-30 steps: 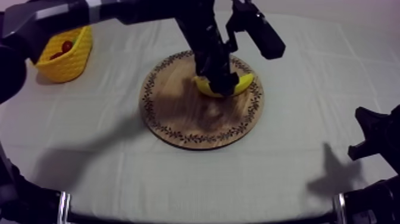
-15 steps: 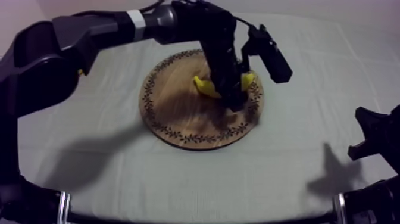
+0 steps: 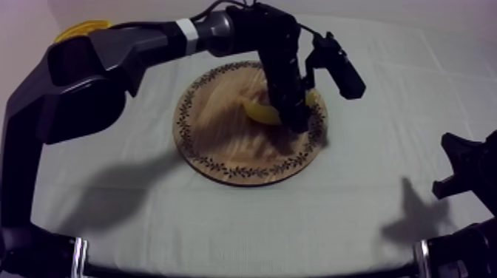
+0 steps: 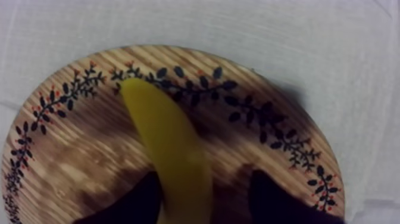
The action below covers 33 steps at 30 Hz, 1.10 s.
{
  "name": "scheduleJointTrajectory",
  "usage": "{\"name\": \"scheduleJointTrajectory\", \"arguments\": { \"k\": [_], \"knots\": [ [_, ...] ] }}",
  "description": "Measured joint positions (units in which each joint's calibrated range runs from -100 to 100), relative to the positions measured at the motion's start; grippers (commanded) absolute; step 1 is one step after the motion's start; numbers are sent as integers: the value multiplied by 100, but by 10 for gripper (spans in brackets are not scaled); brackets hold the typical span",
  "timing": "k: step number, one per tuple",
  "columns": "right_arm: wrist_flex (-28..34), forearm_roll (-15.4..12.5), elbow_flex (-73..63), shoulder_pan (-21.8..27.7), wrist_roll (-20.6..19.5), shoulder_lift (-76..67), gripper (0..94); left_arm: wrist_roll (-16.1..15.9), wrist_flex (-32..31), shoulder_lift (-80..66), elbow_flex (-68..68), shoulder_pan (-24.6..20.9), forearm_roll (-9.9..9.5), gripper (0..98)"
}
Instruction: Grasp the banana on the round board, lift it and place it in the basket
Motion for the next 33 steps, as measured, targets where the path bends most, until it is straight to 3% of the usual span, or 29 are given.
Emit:
{"name": "scheduleJointTrajectory", "arguments": {
  "k": [8, 13, 26, 30, 33],
  "knots": [
    [0, 0, 0, 0, 3, 0, 2, 137, 359, 186, -331, -30, 38, 175],
    [0, 0, 0, 0, 3, 0, 2, 282, 394, -161, -67, -91, -52, 122],
    [0, 0, 0, 0, 3, 0, 2, 898, 658, -2616, 1362, -691, -574, 111],
    [0, 0, 0, 0, 3, 0, 2, 920, 956, -3437, 1594, -1044, -773, 108],
    [0, 0, 0, 0, 3, 0, 2, 862, 1120, -3998, 1657, -1378, -814, 111]
  ]
}}
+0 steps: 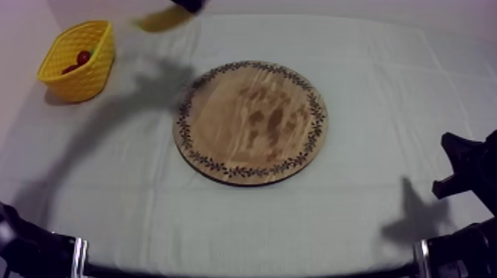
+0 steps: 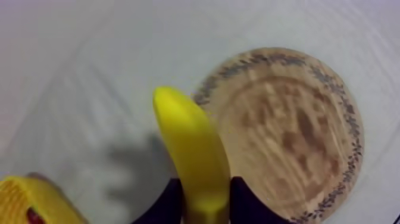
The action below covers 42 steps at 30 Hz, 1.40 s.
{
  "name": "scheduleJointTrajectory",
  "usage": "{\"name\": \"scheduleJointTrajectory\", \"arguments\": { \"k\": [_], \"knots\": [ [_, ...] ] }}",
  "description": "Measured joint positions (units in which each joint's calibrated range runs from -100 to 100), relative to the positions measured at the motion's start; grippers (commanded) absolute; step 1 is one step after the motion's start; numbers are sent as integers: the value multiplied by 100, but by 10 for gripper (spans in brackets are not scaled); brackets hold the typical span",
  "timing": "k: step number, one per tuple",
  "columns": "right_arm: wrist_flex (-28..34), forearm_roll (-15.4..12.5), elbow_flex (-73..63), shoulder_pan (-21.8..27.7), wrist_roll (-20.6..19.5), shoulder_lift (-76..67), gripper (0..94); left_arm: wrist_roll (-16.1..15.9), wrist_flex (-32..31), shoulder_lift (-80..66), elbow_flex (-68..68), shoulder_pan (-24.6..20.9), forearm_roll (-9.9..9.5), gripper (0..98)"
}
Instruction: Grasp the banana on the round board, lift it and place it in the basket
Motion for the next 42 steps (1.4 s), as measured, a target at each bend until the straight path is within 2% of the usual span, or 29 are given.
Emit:
{"name": "scheduleJointTrajectory", "arguments": {
  "k": [6, 15, 18, 20, 26, 30, 32, 36, 42],
  "knots": [
    [0, 0, 0, 0, 0, 0, 2, -219, 79, -575, 44, -807, -44, 135],
    [1, 0, 0, 0, 0, 0, 2, -556, 98, -104, -298, -1872, -47, 170],
    [1, 0, 0, 0, 0, 0, 2, -609, 102, 150, -466, -2116, 25, 212],
    [1, 0, 0, 0, 0, 0, 2, -632, 102, 304, -593, -2249, 77, 283],
    [1, 0, 0, 0, -3, 0, 2, -658, 214, 668, -657, -2462, 172, 547],
    [1, 0, 0, 0, -3, 0, 2, -653, 274, 599, -419, -2544, 172, 749],
    [1, 0, 0, 0, -3, 0, 2, -616, 275, 473, -247, -2575, 117, 811],
    [1, 0, 0, 0, -3, 0, 2, -513, 270, 103, 136, -2586, 82, 852],
    [1, 0, 0, 0, -19, 0, 2, -287, 143, -791, 765, -2413, 69, 814]
  ]
}}
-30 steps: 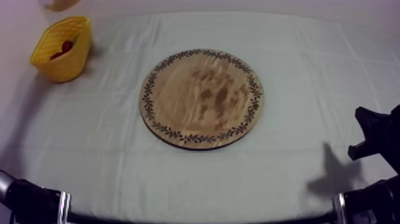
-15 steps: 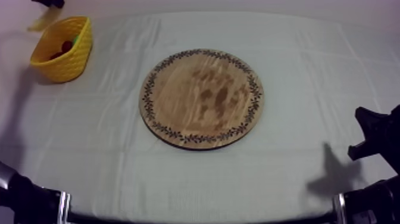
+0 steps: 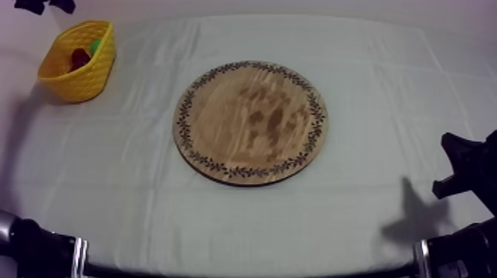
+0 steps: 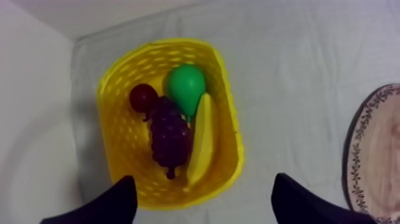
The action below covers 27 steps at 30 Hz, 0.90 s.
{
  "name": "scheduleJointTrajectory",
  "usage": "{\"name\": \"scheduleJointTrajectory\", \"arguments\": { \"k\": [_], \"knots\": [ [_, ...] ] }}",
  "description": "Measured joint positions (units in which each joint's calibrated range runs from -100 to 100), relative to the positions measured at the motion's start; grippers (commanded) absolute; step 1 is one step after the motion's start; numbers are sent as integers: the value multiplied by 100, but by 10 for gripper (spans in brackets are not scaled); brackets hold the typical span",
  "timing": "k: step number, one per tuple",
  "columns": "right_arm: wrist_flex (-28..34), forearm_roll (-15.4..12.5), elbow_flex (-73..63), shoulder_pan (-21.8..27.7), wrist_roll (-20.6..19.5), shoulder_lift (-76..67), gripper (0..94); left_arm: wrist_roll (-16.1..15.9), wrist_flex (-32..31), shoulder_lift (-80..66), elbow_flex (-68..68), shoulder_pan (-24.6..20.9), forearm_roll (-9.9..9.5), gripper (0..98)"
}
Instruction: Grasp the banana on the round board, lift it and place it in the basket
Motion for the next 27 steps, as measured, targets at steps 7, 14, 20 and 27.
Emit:
{"name": "scheduleJointTrajectory", "arguments": {
  "k": [7, 14, 20, 27],
  "knots": [
    [0, 0, 0, 0, 16, 0, 2, 377, -304, -1514, 1080, 371, 21, 701],
    [0, 0, 0, 0, 18, 0, 2, 773, -997, -3282, 2488, 530, 103, 470],
    [0, 0, 0, 0, 18, 0, 2, 766, -1571, -4744, 3714, 352, 320, 196],
    [0, 0, 0, 0, 18, 0, 2, 856, -2913, -6195, 5298, 271, 386, 18]
  ]
}}
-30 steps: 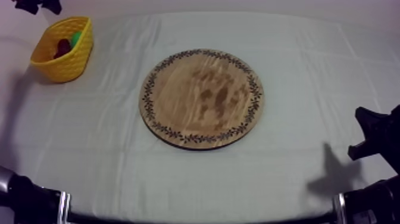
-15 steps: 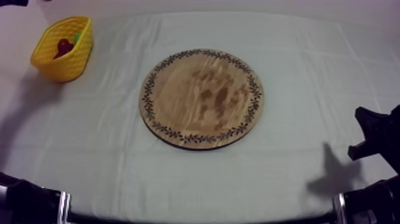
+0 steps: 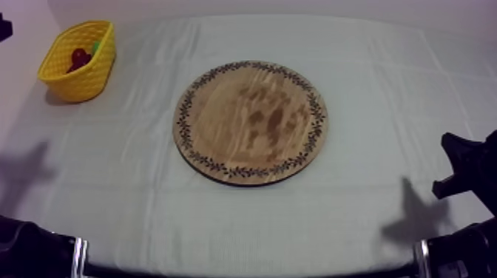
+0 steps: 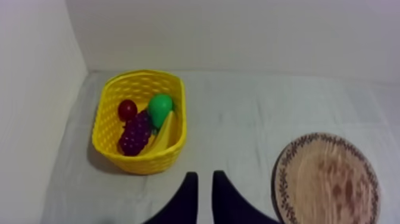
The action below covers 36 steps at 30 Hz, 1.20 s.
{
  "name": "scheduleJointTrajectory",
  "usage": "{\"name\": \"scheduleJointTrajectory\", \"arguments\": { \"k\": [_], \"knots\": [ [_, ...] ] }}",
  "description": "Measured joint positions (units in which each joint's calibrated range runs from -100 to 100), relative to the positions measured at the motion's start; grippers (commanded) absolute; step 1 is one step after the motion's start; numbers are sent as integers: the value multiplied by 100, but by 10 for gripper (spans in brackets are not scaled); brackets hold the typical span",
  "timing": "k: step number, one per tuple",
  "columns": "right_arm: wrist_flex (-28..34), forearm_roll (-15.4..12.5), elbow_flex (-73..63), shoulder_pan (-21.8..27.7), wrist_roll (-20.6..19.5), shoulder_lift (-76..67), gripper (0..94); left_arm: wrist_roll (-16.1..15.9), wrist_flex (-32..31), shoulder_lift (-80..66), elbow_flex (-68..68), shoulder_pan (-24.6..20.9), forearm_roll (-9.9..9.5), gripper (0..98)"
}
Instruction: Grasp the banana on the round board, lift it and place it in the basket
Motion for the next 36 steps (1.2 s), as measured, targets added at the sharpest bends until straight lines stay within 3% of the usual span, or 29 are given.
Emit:
{"name": "scheduleJointTrajectory", "arguments": {
  "k": [13, 19, 22, 29, 36],
  "knots": [
    [0, 0, 0, 0, 0, 0, 2, 110, -2824, -2282, 3881, 130, 117, 0],
    [0, 0, 0, 0, 0, 0, 2, 168, -3767, -3136, 5352, 164, 98, 0],
    [0, 0, 0, 0, 0, 0, 2, 199, -3872, -3497, 5902, 164, 48, 0],
    [0, 0, 0, 0, 0, 0, 2, 430, -3432, -4271, 6214, 171, -416, 0],
    [0, 0, 0, 0, 0, 0, 2, 443, -3360, -4750, 6241, 132, -467, 0]
  ]
}}
